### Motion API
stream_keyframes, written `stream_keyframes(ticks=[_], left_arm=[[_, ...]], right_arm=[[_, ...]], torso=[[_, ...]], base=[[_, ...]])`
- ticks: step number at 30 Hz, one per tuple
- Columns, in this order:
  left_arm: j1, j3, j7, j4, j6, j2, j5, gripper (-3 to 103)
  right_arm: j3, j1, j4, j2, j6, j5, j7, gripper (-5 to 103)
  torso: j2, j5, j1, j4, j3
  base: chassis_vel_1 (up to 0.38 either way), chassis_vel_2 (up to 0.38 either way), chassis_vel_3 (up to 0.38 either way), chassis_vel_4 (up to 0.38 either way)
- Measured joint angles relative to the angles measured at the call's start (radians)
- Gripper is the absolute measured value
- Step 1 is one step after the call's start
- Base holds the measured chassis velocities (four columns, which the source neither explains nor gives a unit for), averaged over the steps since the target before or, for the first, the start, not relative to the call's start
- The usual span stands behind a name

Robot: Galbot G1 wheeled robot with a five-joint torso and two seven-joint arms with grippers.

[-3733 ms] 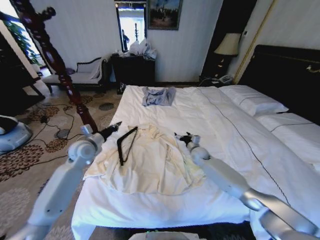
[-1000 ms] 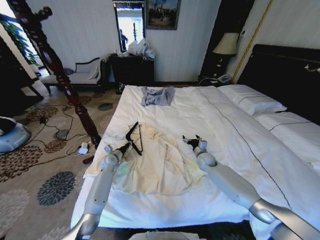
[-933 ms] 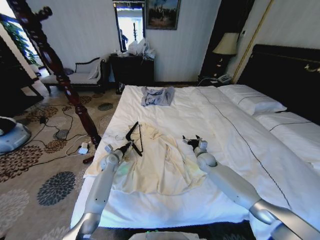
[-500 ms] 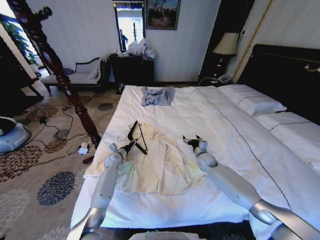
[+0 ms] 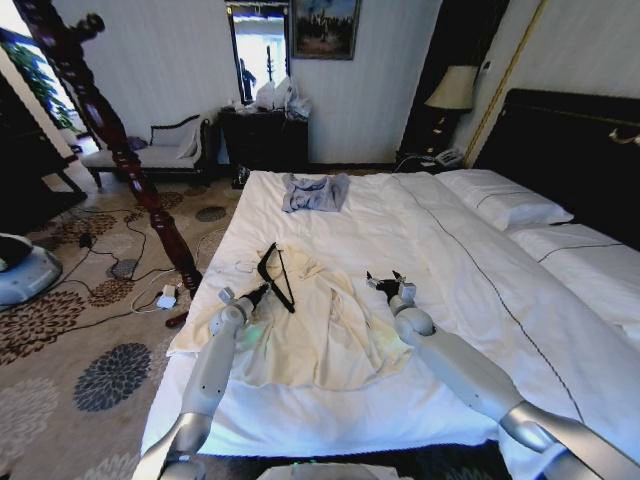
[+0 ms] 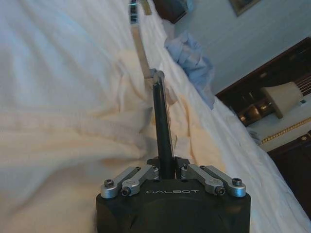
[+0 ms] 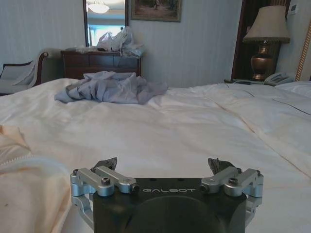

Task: Pick up the clothes from the bed and hang them on the clothes hanger.

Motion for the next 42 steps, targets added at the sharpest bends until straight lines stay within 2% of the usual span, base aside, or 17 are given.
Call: stream_keyframes(ticks=[3,6,7,9,10,14,17,19,21,23,24,26,29,31,33,39,42], left_arm=[[0.026,0.001,0.003,-0.065,-0.030,0.026,0.014,15],[0.085,-0.008,0.007,-0.212,-0.068,0.094,0.012,15],[0.085,-0.008,0.007,-0.212,-0.068,0.094,0.012,15],[0.121,-0.018,0.008,-0.284,-0.077,0.136,0.003,15],[0.163,-0.028,0.008,-0.350,-0.083,0.180,0.001,15],[0.225,-0.044,0.007,-0.442,-0.086,0.231,-0.006,15],[0.326,-0.071,-0.003,-0.575,-0.082,0.271,0.018,14],[0.342,-0.074,-0.009,-0.589,-0.077,0.274,0.029,14],[0.440,-0.089,-0.036,-0.650,-0.061,0.272,0.108,14],[0.499,-0.097,-0.037,-0.680,-0.069,0.252,0.168,14],[0.499,-0.097,-0.037,-0.680,-0.069,0.252,0.168,14],[0.550,-0.115,-0.037,-0.715,-0.082,0.223,0.198,14],[0.580,-0.132,-0.038,-0.738,-0.086,0.203,0.202,14],[0.614,-0.154,-0.040,-0.774,-0.088,0.191,0.205,14],[0.636,-0.174,-0.042,-0.807,-0.086,0.194,0.209,14],[0.644,-0.213,-0.070,-0.859,-0.066,0.205,0.204,14],[0.630,-0.222,-0.092,-0.896,-0.049,0.197,0.186,14]], right_arm=[[0.001,0.005,-0.001,0.001,0.012,0.005,0.000,100],[0.001,0.022,-0.005,0.007,0.053,0.016,-0.037,100],[0.001,0.022,-0.005,0.007,0.053,0.016,-0.037,100],[-0.010,0.034,-0.005,0.010,0.068,0.022,-0.062,100],[-0.034,0.053,-0.005,0.010,0.071,0.024,-0.080,100],[-0.090,0.087,-0.004,0.007,0.047,0.019,-0.090,100],[-0.197,0.152,-0.011,0.006,-0.020,0.017,-0.088,100],[-0.216,0.164,-0.013,0.008,-0.030,0.017,-0.087,100],[-0.333,0.234,-0.040,0.025,-0.061,0.008,-0.082,100],[-0.415,0.304,-0.080,0.053,-0.068,-0.022,-0.082,100],[-0.415,0.304,-0.080,0.053,-0.068,-0.022,-0.082,100],[-0.482,0.371,-0.136,0.095,-0.068,-0.065,-0.081,100],[-0.528,0.412,-0.190,0.135,-0.076,-0.094,-0.080,100],[-0.572,0.458,-0.269,0.205,-0.084,-0.122,-0.081,100],[-0.596,0.481,-0.311,0.260,-0.097,-0.127,-0.085,100],[-0.641,0.502,-0.322,0.283,-0.157,-0.133,-0.081,100],[-0.655,0.501,-0.311,0.279,-0.201,-0.140,-0.043,100]], torso=[[0.000,0.0000,0.000,0.0001,0.000],[0.000,0.0000,0.000,0.0001,0.000],[0.000,0.0000,0.000,0.0001,0.000],[0.000,0.0000,0.000,0.0001,0.000],[0.000,-0.0001,0.000,0.0002,0.000],[0.000,0.0000,0.000,0.0004,0.000],[0.000,0.0002,0.000,-0.0002,0.000],[0.000,0.0002,0.000,-0.0003,0.000],[0.000,-0.0003,0.000,-0.0002,0.000],[0.000,0.0002,0.000,0.0006,0.000],[0.000,0.0002,0.000,0.0006,0.000],[0.000,-0.0008,0.000,0.0002,0.000],[0.000,0.0005,0.000,0.0004,0.000],[0.000,-0.0005,0.000,-0.0004,0.000],[0.000,0.0004,0.000,0.0010,0.000],[0.000,0.0000,0.000,-0.0003,0.000],[0.000,0.0002,0.000,-0.0003,0.000]], base=[[0.000,0.000,0.000,0.000],[0.000,0.000,0.000,0.000],[0.000,0.000,0.000,0.000],[0.000,0.000,0.000,0.000],[0.000,0.000,0.000,0.000],[0.000,0.000,0.000,0.000],[0.000,0.000,0.000,0.000],[0.000,0.000,0.000,0.000],[0.000,0.000,0.000,0.000],[0.000,0.000,0.000,0.000],[0.000,0.000,0.000,0.000],[0.000,0.000,0.000,0.000],[0.000,0.000,0.000,0.000],[0.000,0.000,0.000,0.000],[0.000,0.000,0.000,0.000],[0.000,0.000,0.000,0.000],[0.000,0.000,0.000,0.000]])
